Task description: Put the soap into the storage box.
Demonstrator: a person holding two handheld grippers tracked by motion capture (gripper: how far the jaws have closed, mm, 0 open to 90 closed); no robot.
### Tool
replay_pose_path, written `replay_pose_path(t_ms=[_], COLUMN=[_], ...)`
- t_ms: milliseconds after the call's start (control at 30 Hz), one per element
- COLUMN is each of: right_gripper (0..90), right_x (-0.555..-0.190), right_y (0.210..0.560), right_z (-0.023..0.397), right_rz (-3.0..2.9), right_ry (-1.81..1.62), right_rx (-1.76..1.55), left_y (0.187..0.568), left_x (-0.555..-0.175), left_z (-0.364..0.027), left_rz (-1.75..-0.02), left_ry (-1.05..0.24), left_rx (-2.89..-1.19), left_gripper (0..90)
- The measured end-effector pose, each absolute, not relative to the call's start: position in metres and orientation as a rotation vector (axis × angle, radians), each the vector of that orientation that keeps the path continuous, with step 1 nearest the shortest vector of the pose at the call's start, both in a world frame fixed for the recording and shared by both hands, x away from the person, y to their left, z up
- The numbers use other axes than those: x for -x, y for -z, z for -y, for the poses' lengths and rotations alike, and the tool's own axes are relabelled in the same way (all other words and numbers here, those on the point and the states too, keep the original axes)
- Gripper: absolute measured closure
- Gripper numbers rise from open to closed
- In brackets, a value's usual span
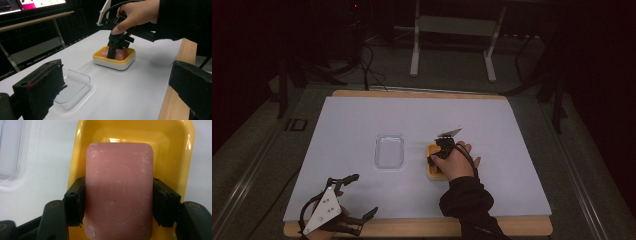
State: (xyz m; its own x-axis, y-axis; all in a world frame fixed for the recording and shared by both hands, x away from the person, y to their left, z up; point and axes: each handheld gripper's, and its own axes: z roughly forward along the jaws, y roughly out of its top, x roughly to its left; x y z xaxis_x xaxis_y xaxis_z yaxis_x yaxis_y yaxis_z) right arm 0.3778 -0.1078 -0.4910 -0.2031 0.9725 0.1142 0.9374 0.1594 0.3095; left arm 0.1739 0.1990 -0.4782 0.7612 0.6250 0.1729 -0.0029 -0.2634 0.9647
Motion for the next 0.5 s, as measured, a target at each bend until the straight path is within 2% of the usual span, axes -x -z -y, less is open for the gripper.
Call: replay_pose_path(t_ms=[167,267,500], right_gripper=[36.3,31.9,33.5], right_x=[-0.379,-0.38,-0.378], right_y=[0.488,0.481,0.463], right_z=[0.108,0.111,0.115], right_rz=[-2.339,-2.338,-2.427], right_ry=[-0.468,-0.503,-0.588], right_rx=[-1.882,-1.812,-1.693], left_y=[0.478,0.478,0.478], left_x=[-0.174,-0.174,-0.174], left_z=[-0.199,-0.199,-0.199], left_rz=[-0.489,-0.488,-0.49], left_ry=[-0.646,-0.646,-0.644], left_rx=[-1.75,-1.752,-1.754], left_gripper=[0.6,0.6,0.6])
